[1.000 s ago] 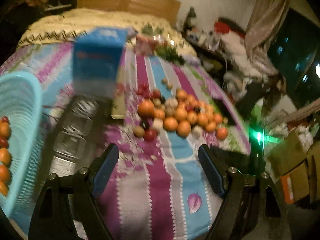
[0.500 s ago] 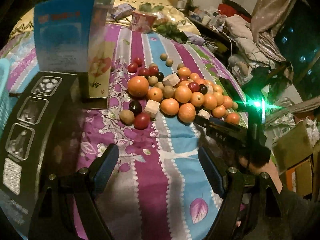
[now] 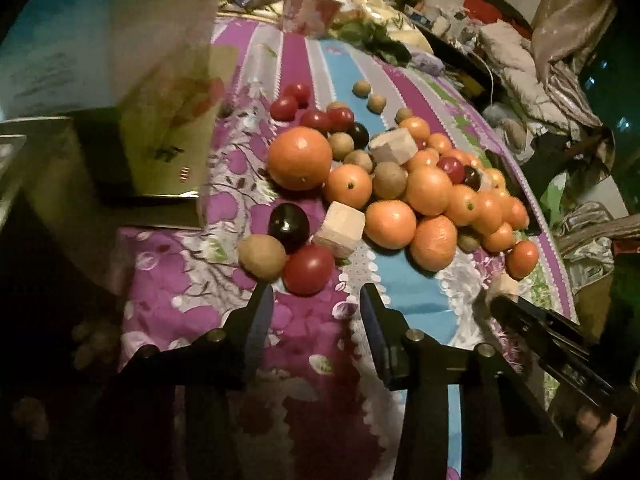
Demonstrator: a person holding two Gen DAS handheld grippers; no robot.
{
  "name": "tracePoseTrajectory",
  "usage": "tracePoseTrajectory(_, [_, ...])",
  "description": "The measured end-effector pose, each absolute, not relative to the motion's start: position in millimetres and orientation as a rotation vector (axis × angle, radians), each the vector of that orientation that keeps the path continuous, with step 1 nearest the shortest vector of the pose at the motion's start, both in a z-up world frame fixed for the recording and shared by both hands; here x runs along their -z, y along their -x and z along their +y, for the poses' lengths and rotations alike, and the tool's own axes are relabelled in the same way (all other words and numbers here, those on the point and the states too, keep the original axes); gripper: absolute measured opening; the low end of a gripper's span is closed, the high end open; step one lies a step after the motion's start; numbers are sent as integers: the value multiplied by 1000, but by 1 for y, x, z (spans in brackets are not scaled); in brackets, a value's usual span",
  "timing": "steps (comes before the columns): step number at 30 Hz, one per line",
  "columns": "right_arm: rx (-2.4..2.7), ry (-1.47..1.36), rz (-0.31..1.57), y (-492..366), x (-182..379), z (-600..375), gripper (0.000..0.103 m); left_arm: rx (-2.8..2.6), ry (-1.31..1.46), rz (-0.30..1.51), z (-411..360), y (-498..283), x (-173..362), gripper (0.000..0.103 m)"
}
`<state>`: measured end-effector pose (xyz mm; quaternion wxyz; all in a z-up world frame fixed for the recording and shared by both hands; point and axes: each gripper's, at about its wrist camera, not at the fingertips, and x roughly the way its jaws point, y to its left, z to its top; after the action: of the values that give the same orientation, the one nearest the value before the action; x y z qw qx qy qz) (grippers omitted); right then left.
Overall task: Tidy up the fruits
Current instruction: 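Grasp a red plum with the left tool while the right tool grasps a pale cube, then carry the red plum and pale cube over the light-blue basket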
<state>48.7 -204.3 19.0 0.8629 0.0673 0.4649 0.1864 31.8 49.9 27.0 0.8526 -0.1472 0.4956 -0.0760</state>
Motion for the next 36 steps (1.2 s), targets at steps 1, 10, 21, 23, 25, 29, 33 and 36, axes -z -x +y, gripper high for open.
tracePoseTrajectory(1, [-396,-144,977,-49,-19,-204,29,161,305,1047,47,-35,-24,46])
tracePoseTrajectory(10, [-414,-149,991,-53,-13,-199,29,157,255,1001,39,-50,-14,46])
tracePoseTrajectory(21, [-366,-93,936,-48,-30,-195,29,153,247,990,39,-38,-24,30])
tracePoseTrajectory(23, [-358,-83,919,-47,-39,-195,29,152,241,963,38,-33,-35,30])
tracePoseTrajectory(25, [-352,-86,903,-45,-48,-196,29,152,248,939,38,-27,-48,30])
tracePoseTrajectory(29, [-326,-92,868,-41,-69,-196,29,113,245,882,40,-7,-89,30])
tracePoseTrajectory(33, [-315,-81,813,-36,-99,-189,29,79,236,826,43,15,-127,30])
tracePoseTrajectory(36, [-326,-52,763,-27,-123,-176,29,50,237,780,52,29,-155,30])
